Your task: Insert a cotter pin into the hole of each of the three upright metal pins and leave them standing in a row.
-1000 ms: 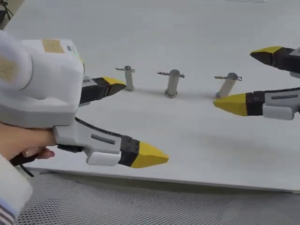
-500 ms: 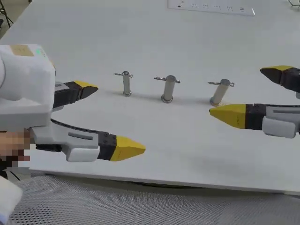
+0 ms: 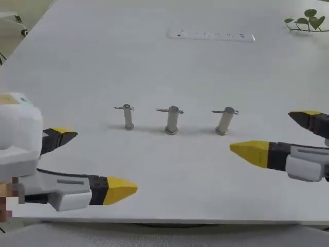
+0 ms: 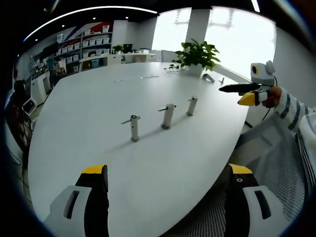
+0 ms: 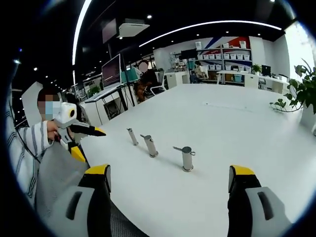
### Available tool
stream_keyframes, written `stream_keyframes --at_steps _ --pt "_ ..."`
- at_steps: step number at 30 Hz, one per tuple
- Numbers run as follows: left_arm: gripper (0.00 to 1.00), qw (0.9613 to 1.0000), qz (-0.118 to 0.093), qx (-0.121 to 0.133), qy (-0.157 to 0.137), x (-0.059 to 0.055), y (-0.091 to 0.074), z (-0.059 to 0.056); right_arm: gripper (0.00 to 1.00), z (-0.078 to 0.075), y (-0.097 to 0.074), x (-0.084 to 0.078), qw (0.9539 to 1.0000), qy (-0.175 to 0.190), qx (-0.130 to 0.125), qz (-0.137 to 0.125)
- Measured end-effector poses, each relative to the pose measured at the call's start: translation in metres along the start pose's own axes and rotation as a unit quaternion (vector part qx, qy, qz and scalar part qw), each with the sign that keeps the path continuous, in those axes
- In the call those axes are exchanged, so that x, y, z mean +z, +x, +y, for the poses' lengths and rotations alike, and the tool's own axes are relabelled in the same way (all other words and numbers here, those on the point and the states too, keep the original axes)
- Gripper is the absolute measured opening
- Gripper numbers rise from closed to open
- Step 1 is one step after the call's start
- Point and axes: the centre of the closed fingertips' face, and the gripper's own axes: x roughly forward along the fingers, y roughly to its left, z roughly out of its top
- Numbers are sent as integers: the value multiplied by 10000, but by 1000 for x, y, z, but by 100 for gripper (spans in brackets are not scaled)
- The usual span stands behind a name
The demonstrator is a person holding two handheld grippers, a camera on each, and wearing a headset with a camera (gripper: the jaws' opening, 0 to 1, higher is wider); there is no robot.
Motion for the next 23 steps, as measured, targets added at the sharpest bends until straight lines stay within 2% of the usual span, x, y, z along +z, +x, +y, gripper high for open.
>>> stream_keyframes --at_steps 4,6,9,10,17,23 --pt "98 9998 -51 -101 -139 3 -4 -1 98 -1 -3 -4 9999 143 -94 11" --pt "98 9995 -76 -82 -302 4 -6 0 98 -1 -4 -5 9997 229 -112 -4" --pt "94 9992 54 -109 -389 2 -8 -2 97 0 -4 -7 9994 320 -117 8" --pt "93 9991 131 -137 -385 0 -9 -2 97 1 -4 -9 9994 323 -118 62" --pt "94 9989 171 -280 -337 8 -12 -6 96 4 -1 -16 9988 306 -108 375" --pt "94 9981 31 -340 -511 16 -13 -6 95 5 2 -11 9984 300 -103 461"
